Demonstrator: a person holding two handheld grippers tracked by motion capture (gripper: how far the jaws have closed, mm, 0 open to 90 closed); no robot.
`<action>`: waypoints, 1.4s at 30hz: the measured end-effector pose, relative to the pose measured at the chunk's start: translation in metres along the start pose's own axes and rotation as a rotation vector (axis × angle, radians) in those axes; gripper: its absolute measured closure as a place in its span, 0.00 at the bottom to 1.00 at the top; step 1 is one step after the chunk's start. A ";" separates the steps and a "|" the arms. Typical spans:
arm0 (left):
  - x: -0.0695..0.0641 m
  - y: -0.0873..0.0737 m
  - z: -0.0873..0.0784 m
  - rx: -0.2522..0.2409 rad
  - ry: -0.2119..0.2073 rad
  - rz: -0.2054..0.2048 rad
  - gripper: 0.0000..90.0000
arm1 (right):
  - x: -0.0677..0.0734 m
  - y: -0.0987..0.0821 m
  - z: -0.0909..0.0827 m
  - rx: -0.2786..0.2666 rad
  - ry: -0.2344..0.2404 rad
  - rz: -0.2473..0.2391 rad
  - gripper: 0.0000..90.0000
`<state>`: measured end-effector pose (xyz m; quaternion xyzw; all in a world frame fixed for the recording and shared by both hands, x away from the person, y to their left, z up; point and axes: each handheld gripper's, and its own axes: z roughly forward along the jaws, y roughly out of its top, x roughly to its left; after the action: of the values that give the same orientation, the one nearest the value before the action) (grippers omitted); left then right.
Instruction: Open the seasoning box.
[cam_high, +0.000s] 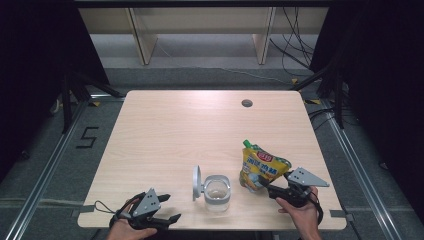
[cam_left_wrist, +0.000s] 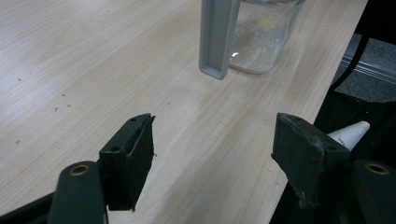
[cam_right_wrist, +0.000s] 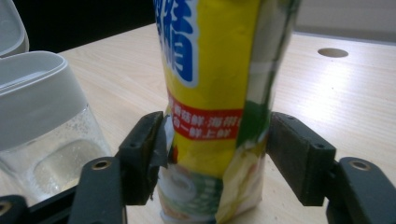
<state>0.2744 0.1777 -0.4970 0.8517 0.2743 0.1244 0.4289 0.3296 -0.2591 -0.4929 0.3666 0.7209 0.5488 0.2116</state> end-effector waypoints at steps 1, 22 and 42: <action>0.000 0.000 0.000 0.001 -0.003 0.000 0.32 | -0.003 0.000 0.001 0.004 0.005 -0.024 0.40; -0.001 -0.001 0.003 0.006 0.002 0.003 0.32 | -0.005 -0.005 0.020 -0.055 0.064 -0.007 0.39; 0.000 0.000 0.003 0.026 -0.010 0.025 0.32 | -0.009 -0.009 0.042 -0.102 0.076 0.014 0.40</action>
<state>0.2755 0.1758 -0.4991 0.8611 0.2630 0.1222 0.4177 0.3625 -0.2410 -0.5149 0.3396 0.6969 0.5996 0.1985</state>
